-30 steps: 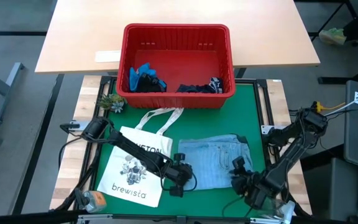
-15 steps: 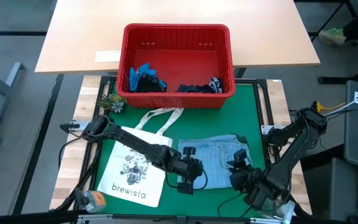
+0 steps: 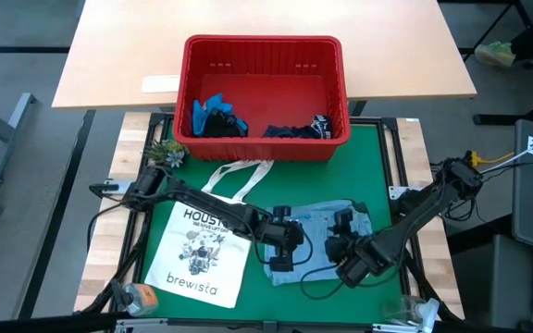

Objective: Fold Laundry from Bin
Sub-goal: Stack the light blue jeans on top of the green t-shirt

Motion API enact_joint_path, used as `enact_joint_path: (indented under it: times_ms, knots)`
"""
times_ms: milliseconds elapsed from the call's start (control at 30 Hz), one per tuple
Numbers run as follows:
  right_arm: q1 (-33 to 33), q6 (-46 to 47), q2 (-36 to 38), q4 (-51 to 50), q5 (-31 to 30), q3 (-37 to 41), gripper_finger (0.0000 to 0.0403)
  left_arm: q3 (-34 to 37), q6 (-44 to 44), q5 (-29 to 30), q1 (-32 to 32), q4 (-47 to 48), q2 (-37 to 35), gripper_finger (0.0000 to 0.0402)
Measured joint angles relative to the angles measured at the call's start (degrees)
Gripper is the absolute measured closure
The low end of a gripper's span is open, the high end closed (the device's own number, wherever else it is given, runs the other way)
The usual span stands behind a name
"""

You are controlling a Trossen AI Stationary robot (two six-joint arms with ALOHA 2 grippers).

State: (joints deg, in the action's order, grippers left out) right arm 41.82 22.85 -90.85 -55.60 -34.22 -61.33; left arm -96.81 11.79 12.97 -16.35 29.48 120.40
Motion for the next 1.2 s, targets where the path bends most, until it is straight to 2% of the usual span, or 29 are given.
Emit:
enact_joint_path:
  times_ms: [133,300,500,667,933,1200]
  knots:
    - [-0.34,-0.70,0.00,4.80,2.21,4.67,0.0263,5.23,0.12,0.01,0.68,-0.56,0.09,0.0266]
    - [-0.26,-0.62,0.00,9.04,2.29,9.04,0.0263,11.56,3.07,0.04,0.93,-6.61,-0.02,0.0266]
    - [-0.26,-0.61,0.02,8.69,3.96,9.40,0.0263,13.02,3.28,-0.20,0.95,-8.31,-0.20,0.0266]
    - [-0.24,-0.75,0.00,1.87,5.72,5.92,0.0263,10.06,2.78,-0.55,0.95,-6.37,-0.26,0.0266]
    - [-0.22,-0.85,0.00,-13.31,5.51,-2.84,0.0263,0.92,2.36,-0.48,1.62,-0.56,-0.22,0.0266]
    - [-0.22,-0.86,0.00,-14.98,5.31,-4.47,0.0263,-5.54,-1.85,-0.43,2.71,4.33,-0.22,0.0266]
